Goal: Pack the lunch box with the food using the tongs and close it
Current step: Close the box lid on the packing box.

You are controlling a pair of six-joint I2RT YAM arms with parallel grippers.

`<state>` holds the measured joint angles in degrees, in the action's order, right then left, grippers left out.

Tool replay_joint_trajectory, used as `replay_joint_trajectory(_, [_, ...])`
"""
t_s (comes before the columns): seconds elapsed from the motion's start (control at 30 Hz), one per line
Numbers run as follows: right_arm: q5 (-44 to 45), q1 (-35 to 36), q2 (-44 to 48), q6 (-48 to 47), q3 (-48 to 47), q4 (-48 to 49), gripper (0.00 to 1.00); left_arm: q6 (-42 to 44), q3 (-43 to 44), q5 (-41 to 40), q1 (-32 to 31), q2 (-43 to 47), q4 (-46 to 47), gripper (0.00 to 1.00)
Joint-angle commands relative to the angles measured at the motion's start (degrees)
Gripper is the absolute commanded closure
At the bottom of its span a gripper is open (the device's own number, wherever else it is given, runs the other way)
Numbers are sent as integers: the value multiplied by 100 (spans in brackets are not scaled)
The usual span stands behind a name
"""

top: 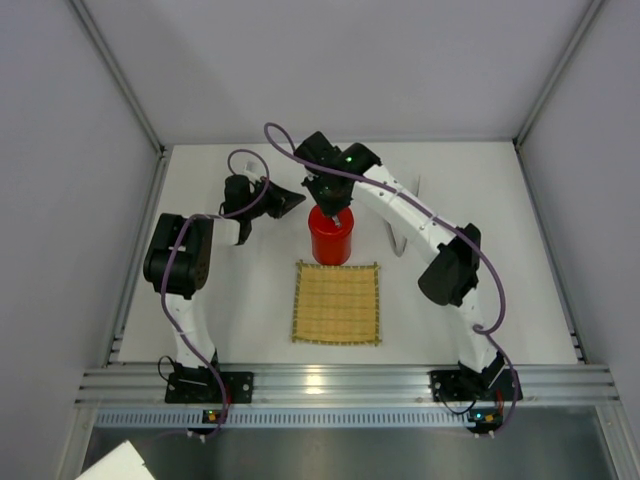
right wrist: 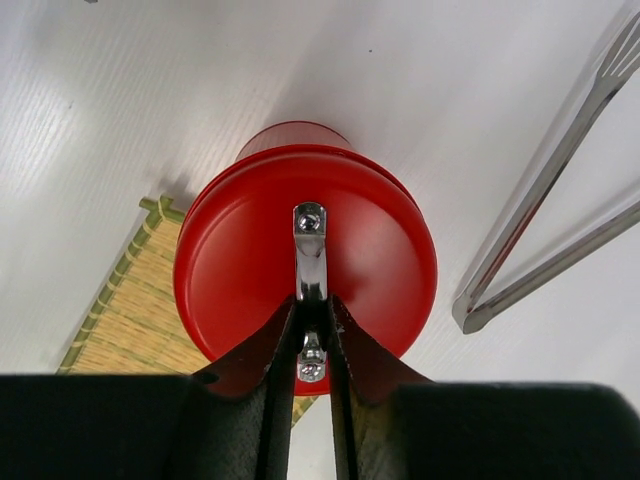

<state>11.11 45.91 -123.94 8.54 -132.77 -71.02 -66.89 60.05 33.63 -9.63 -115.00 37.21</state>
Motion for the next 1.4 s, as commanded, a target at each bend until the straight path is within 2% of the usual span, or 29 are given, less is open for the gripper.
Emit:
replay_joint_trajectory(0.0, [154,85,-174,-124,-223,-193,82,98,-81,65,14,162,181,100])
replay_joint_trajectory(0.23, [145,94,-219,-10,-74,-184,80,106,-152,83,14,232,190,100])
replay_joint_trajectory(0.57, [-373,76,291,306,1357,756,71,405,-82,12,14,557,-336,96])
replay_joint_trajectory(0.83, [-645,50,309,342,1719,1003,69,677,68,-67,22,786,-856,92])
replay_joint_trajectory(1.0, [-690,15,388,386,1930,1134,68,975,217,-225,22,988,-1399,86])
replay_joint_trajectory(1.1, [-611,-21,484,438,1913,1135,61,1178,349,-374,22,1102,-1812,81])
replay_joint_trajectory(1.2, [-532,-47,581,456,1808,1091,59,1319,568,-549,22,1234,-2129,76])
replay_joint_trajectory(1.27, [-505,-73,625,456,1676,1029,58,1512,813,-681,22,1357,-2533,68])
replay_joint_trajectory(1.37, [-461,-143,687,482,1369,933,55,1793,1191,-954,22,1524,-3122,61])
